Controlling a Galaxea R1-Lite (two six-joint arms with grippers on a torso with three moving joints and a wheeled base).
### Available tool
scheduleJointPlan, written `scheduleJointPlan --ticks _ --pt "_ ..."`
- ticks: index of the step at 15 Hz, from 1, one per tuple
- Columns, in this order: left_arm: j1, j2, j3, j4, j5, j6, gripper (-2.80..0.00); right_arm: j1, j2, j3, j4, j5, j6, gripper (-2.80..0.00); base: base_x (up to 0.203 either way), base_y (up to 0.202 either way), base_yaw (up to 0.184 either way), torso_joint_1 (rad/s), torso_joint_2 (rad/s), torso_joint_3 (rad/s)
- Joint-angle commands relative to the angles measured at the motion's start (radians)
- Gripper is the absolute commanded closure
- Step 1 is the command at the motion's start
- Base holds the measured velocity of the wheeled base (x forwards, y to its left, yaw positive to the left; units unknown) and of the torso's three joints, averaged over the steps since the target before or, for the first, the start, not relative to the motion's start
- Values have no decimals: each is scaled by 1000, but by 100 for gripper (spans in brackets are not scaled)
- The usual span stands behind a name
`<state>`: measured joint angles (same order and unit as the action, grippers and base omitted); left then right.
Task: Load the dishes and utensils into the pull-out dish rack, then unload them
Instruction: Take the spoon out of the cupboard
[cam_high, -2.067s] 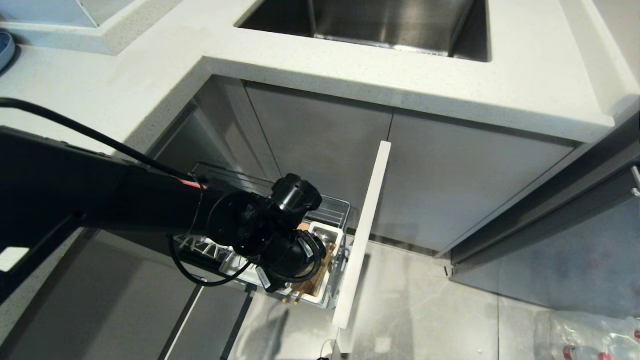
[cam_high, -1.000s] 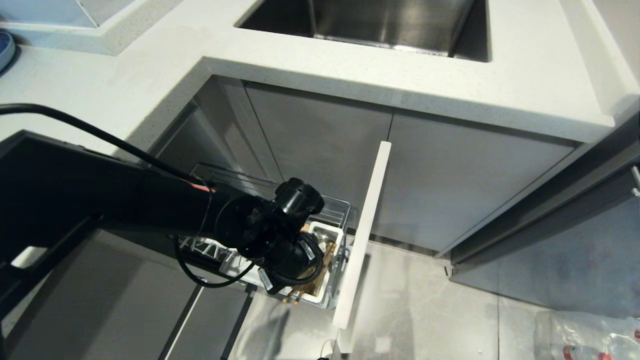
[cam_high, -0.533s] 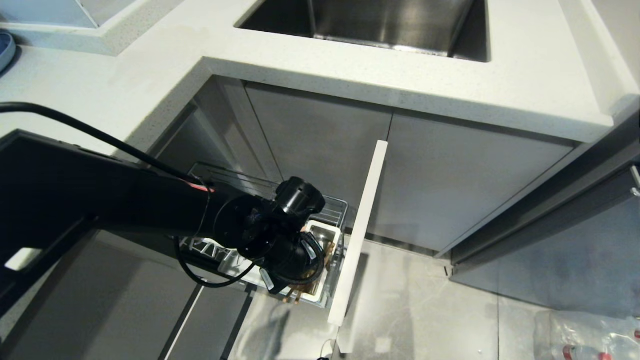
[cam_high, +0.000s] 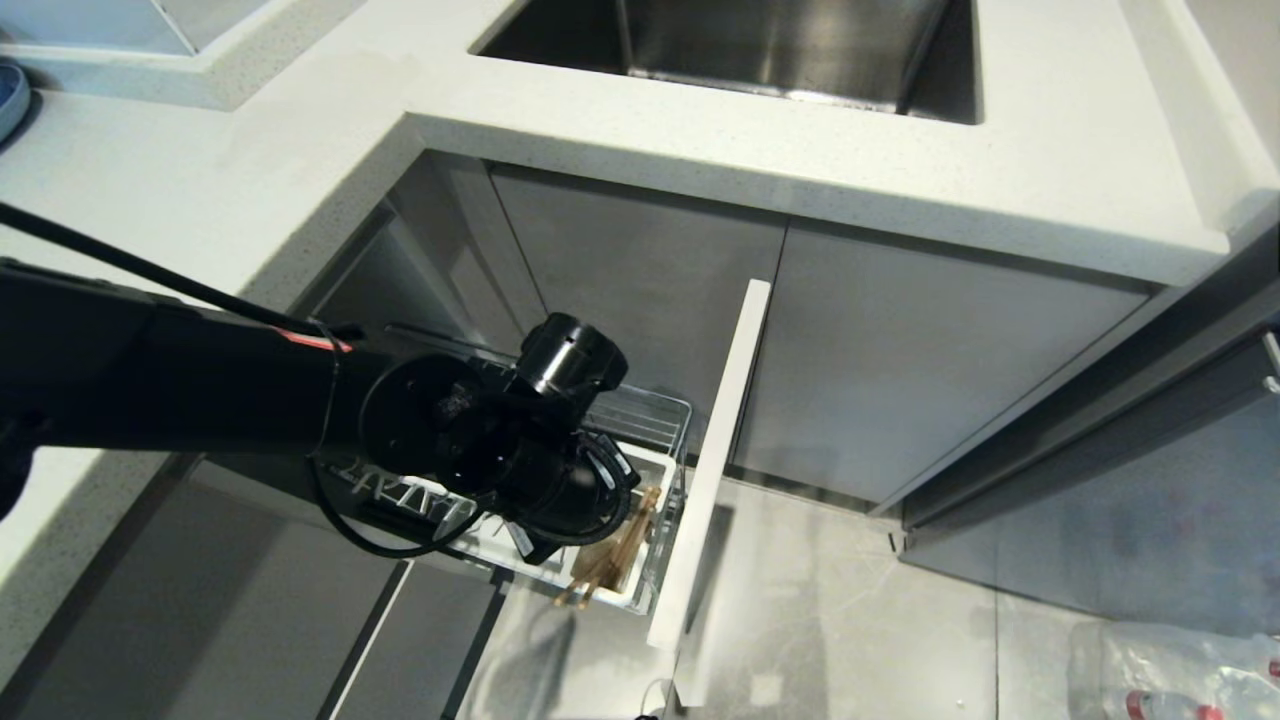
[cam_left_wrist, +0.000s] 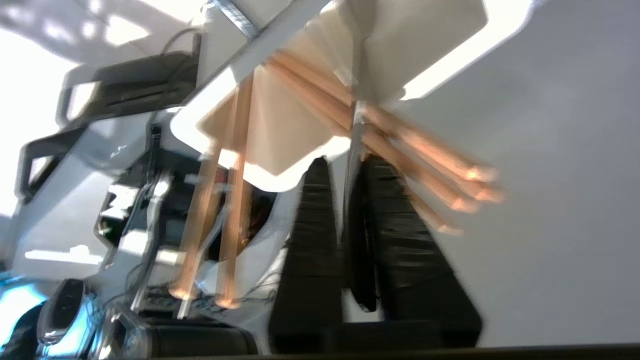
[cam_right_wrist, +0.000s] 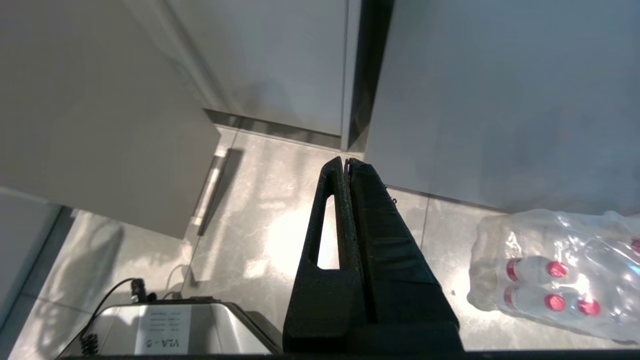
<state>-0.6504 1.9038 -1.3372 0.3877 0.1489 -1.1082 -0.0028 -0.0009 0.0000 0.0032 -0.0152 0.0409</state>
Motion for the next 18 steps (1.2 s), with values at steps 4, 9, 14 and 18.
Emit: scheduleJointPlan --ticks 4,9,14,18 --pt "-1 -76 -2 3 0 -5 0 0 1 2 0 0 1 0 0 0 0 0 0 0" --pt "-3 -80 1 4 0 -5 0 0 1 2 0 0 1 0 0 0 0 0 0 0" --pt "-5 -129 -4 14 7 -7 0 0 1 2 0 0 1 0 0 0 0 0 0 0" --pt "-24 -179 -40 138 5 -9 0 1 1 2 0 0 1 0 0 0 0 0 0 0"
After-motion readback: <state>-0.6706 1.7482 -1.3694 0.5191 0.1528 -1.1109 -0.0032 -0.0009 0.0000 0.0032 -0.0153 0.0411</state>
